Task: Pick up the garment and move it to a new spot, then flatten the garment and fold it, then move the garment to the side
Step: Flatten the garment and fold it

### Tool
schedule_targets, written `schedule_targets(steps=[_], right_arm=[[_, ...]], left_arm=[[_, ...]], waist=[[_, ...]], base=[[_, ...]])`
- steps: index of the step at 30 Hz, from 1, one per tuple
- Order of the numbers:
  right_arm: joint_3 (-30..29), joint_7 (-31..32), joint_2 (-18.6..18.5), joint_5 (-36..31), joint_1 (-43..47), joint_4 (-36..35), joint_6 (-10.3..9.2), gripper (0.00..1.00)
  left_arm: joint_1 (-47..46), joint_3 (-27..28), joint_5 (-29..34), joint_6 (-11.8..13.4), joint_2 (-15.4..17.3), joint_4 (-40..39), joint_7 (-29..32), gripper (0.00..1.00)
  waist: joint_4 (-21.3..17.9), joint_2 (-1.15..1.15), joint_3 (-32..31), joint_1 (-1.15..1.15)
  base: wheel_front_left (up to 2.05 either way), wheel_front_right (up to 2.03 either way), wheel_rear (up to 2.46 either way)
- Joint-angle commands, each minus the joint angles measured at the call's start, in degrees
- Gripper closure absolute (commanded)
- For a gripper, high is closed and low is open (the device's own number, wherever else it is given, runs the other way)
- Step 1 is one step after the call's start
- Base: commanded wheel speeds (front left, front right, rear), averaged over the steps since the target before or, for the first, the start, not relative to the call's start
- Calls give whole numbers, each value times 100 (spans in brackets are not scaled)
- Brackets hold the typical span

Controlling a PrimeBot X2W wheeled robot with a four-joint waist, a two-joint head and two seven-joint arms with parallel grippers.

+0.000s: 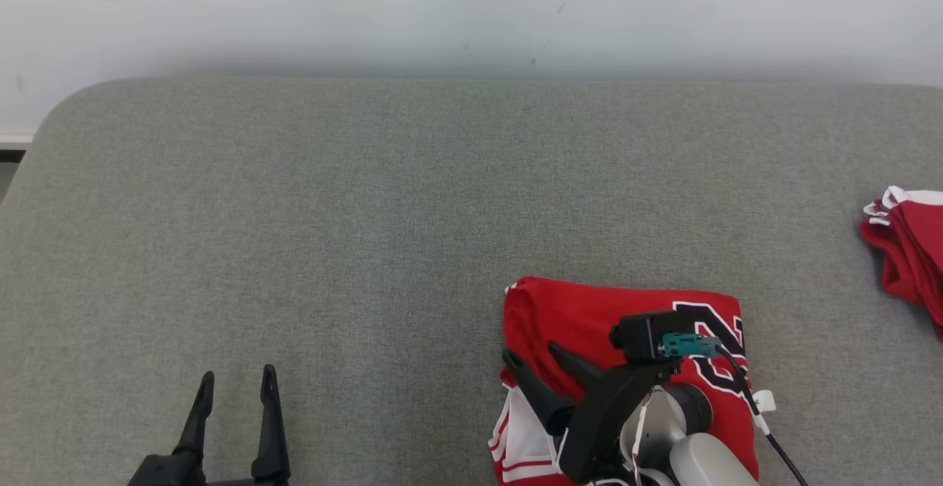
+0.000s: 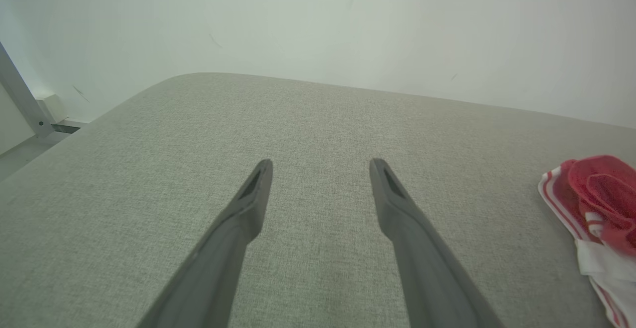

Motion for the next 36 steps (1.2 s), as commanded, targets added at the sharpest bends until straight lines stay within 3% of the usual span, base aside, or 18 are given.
schedule_targets(steps=[1,8,13,16,27,36], right_arm=[[37,-28,17,176,-40,-125,-13,0],[-448,-146,13,435,113,-917,-13,0],[-1416,-64,19,-252,400,-1535,-13,0],[-1634,209,23,-835,625,-1920,-12,0],[-407,1204,-222,-1826,1775,-3183,-13,0],[87,1086,-71,-2512,2010,-2800,-13,0]], left_arm=[[-10,-2,-46,24,-10,6,-15,0],[50,83,-44,50,-11,-67,-15,0],[29,88,-69,30,-10,-74,-15,0],[5,49,-94,56,-10,-85,-15,0],[-78,49,-125,76,-10,-76,-15,0],[-184,-26,-142,19,-10,-6,-15,0]], waist=[[-4,0,0,0],[-103,0,-10,0],[-176,0,-6,0],[-201,0,7,0],[-253,0,157,0],[-131,0,259,0]], base=[[0,0,0],[0,0,0],[0,0,0],[0,0,0],[0,0,0],[0,0,0]])
